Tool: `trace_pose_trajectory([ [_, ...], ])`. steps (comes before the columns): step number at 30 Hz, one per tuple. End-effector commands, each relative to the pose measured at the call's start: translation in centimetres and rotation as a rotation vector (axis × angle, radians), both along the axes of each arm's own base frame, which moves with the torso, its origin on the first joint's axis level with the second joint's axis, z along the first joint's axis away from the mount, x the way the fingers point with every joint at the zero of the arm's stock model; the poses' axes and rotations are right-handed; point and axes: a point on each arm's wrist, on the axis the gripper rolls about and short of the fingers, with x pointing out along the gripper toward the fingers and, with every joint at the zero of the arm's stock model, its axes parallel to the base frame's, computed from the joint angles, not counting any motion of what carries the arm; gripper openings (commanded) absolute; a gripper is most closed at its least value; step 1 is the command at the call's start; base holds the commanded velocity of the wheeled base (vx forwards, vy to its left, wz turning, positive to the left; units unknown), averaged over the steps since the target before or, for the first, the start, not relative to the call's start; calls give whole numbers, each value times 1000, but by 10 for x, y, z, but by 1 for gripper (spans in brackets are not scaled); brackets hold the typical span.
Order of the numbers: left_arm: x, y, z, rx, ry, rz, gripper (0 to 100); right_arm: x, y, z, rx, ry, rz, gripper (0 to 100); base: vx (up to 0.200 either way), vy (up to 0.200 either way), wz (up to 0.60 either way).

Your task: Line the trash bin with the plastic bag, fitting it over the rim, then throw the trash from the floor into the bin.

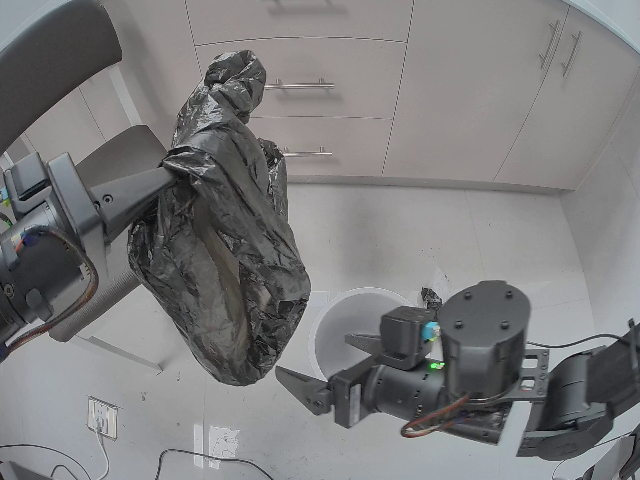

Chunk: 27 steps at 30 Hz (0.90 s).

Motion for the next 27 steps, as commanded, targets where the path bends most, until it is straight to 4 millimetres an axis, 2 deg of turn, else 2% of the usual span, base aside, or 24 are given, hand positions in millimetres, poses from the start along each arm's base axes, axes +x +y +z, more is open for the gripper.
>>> trace_pose_trajectory([
  [1,3,-10,-5,17,23,-21,0,27,42,-37,-35,-3,-65,100,0,0,0],
  [5,1,-10,-4,16,20,-23,0,46,46,-40,-36,-14,-103,100,0,0,0],
  [10,1,-9,-4,15,19,-21,0,57,44,-42,-54,2,-135,100,0,0,0],
  [21,2,-10,-5,17,23,-20,0,56,36,-47,-75,2,-197,100,0,0,0],
  [27,2,-9,-4,14,19,-21,0,78,31,-38,-45,-21,-261,100,0,0,0],
])
